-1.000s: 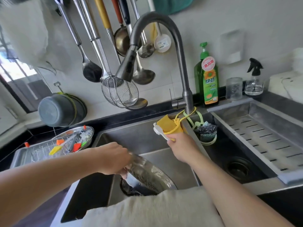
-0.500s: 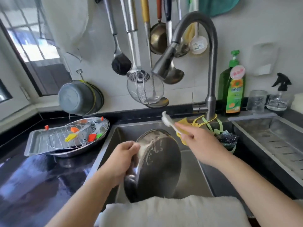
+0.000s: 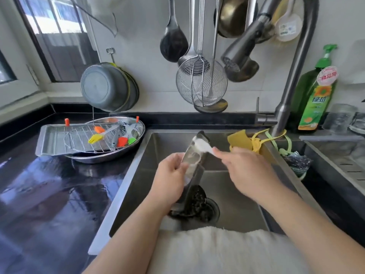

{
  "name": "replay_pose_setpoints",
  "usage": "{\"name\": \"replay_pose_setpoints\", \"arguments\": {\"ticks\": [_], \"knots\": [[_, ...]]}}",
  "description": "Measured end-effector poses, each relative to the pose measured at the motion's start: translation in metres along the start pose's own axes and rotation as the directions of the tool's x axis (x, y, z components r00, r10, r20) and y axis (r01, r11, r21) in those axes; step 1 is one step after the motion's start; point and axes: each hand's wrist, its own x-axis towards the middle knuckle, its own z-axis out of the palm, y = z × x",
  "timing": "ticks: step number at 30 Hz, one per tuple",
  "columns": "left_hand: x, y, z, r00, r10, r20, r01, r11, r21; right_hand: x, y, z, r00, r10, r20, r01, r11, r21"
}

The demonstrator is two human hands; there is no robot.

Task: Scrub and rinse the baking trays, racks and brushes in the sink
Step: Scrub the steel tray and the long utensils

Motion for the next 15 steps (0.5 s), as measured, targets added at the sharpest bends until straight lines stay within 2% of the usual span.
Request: {"name": "replay_pose_setpoints", "arguments": {"ticks": [2, 5, 6, 9, 13, 15], "knots": [[-0.001, 0.0, 0.003, 1.0, 0.018, 0.02, -0.017, 0.999, -0.034, 0.007, 0.01, -0.002, 0.997, 0.069, -0.033, -0.068, 0.998, 0.016], [0.0, -0.003, 0.002, 0.999, -0.017, 0.032, 0.019, 0.996, -0.089, -0.012, -0.007, 0.007, 0.993, -0.113, 0.032, 0.108, 0.984, 0.139], [0.0, -0.003, 0.001, 0.999, -0.033, 0.04, 0.037, 0.994, -0.108, -0.011, -0.007, 0.008, 0.991, -0.133, 0.024, 0.128, 0.982, 0.14], [-0.001, -0.003, 0.002, 0.996, -0.031, 0.081, 0.041, 0.992, -0.118, 0.004, 0.008, 0.004, 0.999, 0.001, -0.037, 0.003, 0.994, 0.111], [0.001, -0.006, 0.0, 0.996, -0.023, 0.082, 0.04, 0.978, -0.207, -0.017, -0.01, 0.009, 0.983, -0.171, 0.068, 0.157, 0.972, 0.178], [0.001, -0.005, 0.0, 0.995, -0.011, 0.094, 0.033, 0.969, -0.243, -0.01, -0.004, 0.008, 0.994, -0.109, 0.013, 0.105, 0.981, 0.163]]}}
